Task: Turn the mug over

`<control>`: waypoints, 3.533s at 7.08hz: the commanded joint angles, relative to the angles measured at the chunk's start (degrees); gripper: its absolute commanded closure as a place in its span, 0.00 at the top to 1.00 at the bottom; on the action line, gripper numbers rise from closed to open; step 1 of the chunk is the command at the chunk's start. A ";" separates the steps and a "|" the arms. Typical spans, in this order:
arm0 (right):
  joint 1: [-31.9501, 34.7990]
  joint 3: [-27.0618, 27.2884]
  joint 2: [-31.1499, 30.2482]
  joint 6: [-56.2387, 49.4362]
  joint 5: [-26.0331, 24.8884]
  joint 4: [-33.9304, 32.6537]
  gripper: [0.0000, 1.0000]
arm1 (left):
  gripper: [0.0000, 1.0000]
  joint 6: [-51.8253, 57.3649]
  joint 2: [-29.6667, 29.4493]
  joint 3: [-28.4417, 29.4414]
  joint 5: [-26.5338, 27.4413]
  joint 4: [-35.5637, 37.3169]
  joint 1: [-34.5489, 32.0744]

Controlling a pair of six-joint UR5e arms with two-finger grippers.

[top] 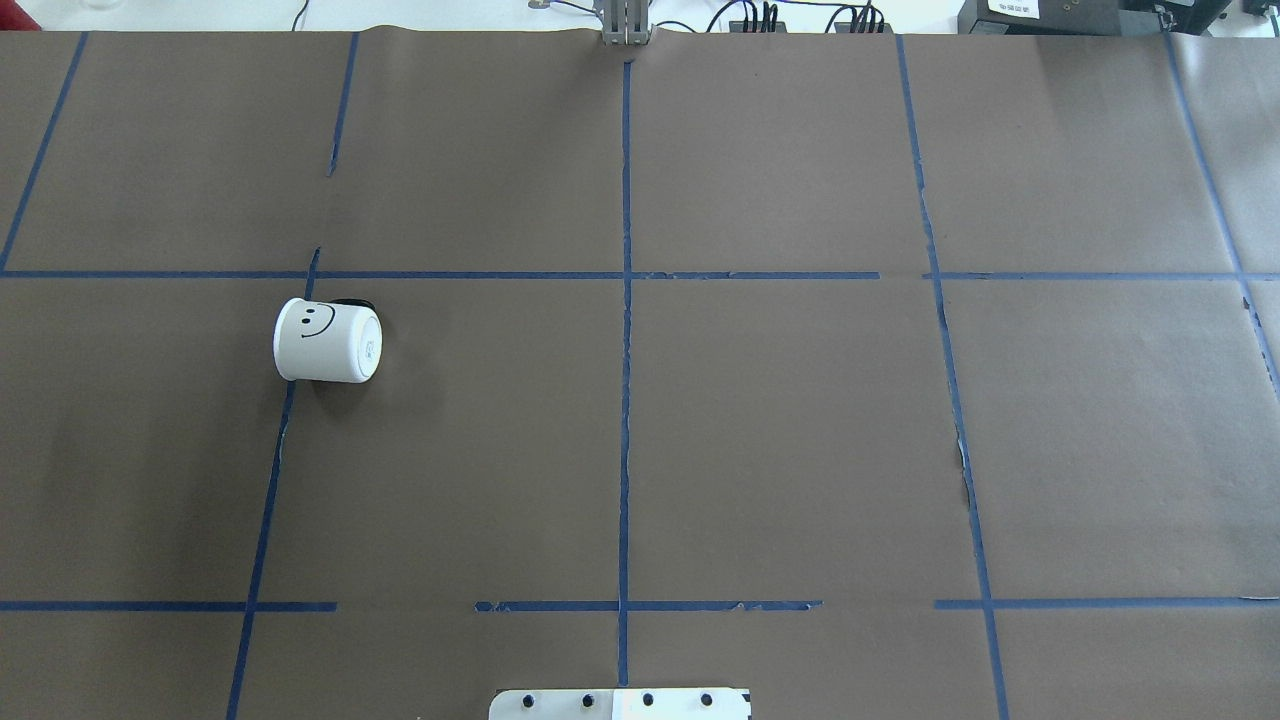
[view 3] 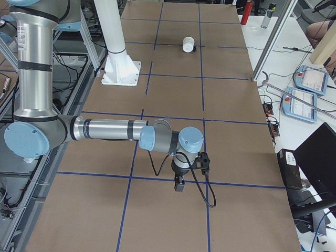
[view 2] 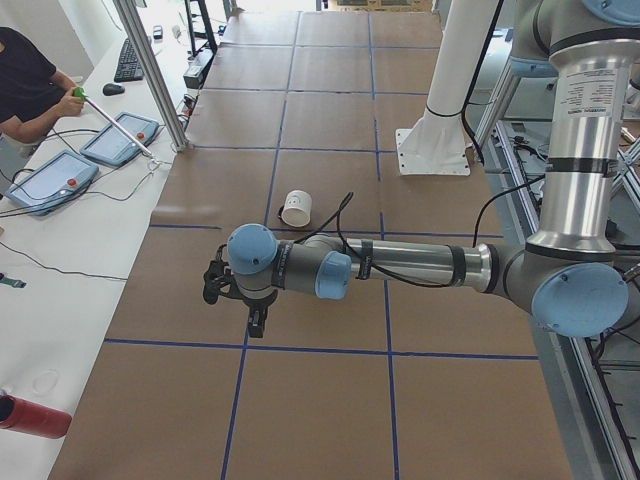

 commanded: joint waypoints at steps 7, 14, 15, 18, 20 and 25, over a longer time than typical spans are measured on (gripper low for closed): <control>0.00 0.01 0.00 0.00 0.00 0.00 1.00 | 1.00 -72.24 -2.01 10.40 9.39 -72.21 26.20; 0.00 0.01 0.00 0.00 0.00 0.00 1.00 | 1.00 -88.57 -7.27 21.84 27.17 -101.87 41.16; 0.00 0.01 0.00 0.00 0.00 0.00 1.00 | 1.00 -88.38 -8.77 24.36 27.17 -104.92 41.43; 0.00 -0.07 0.00 0.00 0.00 0.00 1.00 | 0.94 -86.20 -12.04 27.55 27.35 -106.88 42.31; 0.00 -0.07 0.00 0.00 0.00 0.00 1.00 | 0.91 -84.78 -13.08 28.25 27.61 -106.88 42.31; 0.00 0.01 0.00 0.00 0.00 0.00 1.00 | 0.00 -84.86 -13.71 29.14 30.69 -106.97 45.92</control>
